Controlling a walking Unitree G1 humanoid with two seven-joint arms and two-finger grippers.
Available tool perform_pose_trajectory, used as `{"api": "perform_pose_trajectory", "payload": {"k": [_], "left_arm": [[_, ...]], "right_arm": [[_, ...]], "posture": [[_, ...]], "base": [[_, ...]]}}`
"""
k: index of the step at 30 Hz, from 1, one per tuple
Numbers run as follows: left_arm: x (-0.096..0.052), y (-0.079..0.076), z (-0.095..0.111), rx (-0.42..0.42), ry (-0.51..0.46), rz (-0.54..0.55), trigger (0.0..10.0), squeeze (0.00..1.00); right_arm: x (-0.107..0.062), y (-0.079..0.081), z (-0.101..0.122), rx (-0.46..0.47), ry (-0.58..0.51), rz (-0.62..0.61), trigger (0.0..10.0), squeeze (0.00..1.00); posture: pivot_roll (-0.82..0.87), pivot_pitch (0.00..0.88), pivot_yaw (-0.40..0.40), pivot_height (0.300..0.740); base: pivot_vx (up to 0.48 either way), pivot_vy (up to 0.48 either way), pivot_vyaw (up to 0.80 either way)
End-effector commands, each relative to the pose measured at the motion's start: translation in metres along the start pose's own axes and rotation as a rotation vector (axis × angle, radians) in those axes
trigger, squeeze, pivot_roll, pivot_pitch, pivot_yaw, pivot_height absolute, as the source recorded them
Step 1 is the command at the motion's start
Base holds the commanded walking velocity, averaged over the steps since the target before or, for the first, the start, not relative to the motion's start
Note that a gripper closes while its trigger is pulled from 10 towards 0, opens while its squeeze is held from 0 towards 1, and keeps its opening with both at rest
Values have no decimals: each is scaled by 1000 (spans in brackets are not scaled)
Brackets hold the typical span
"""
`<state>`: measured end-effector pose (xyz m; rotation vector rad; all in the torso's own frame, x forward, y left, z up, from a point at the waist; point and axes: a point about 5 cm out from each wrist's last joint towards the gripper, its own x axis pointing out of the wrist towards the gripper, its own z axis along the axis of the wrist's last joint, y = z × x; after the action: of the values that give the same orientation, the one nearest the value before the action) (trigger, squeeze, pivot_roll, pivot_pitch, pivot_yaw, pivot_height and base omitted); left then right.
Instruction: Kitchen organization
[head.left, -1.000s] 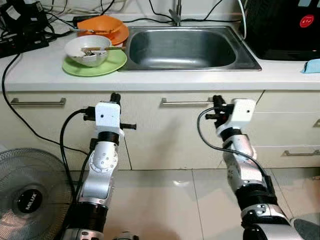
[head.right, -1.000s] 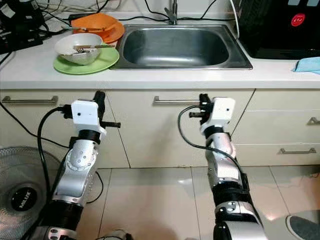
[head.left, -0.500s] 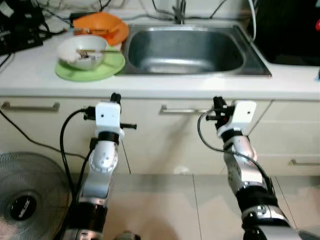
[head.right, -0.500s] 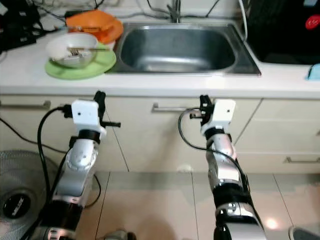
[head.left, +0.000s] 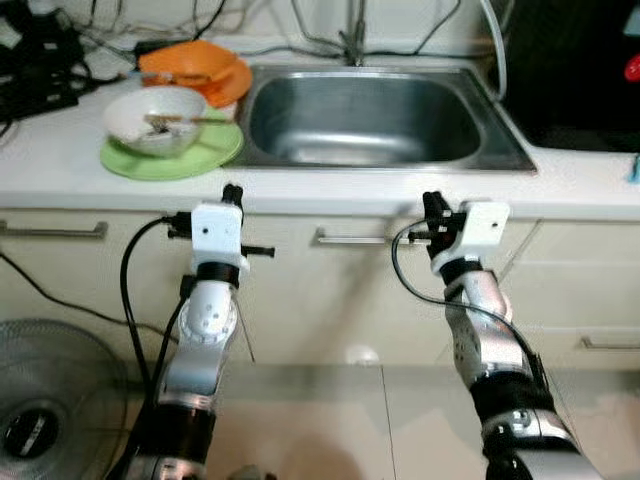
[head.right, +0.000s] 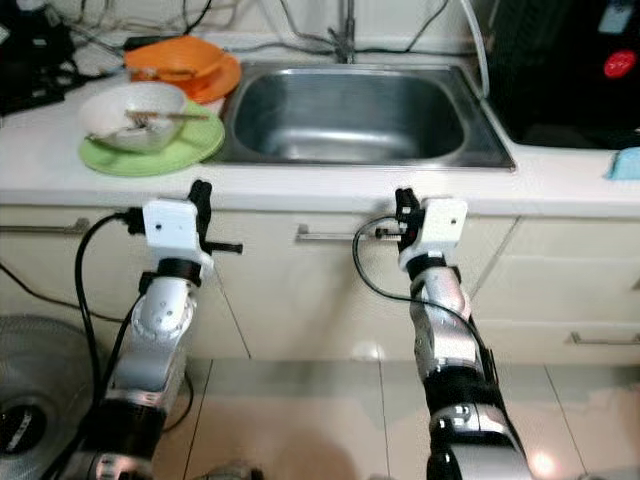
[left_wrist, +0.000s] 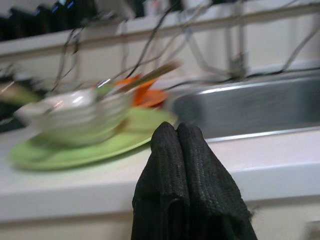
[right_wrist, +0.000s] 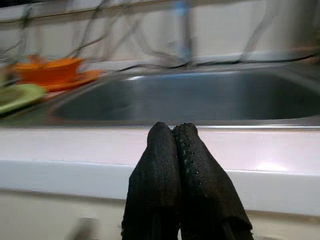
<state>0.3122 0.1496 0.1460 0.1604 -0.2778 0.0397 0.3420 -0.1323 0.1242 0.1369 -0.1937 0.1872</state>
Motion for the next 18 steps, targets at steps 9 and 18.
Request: {"api": "perform_pose_trajectory", "payload": {"k": [9,18], "left_arm": [[0,-2,0,-2,4,-2,10000,0],[-1,-2,0,-2,5,-2,10000,0]], "right_arm": [[1,-4,4,-10,-10,2,10000,0],[2,-3,3,-6,-8,5,10000,0]], "posture": [[-25,77,-3,740],[-22,80,-3,740]], "base": [[322,0,0],[321,0,0]]}}
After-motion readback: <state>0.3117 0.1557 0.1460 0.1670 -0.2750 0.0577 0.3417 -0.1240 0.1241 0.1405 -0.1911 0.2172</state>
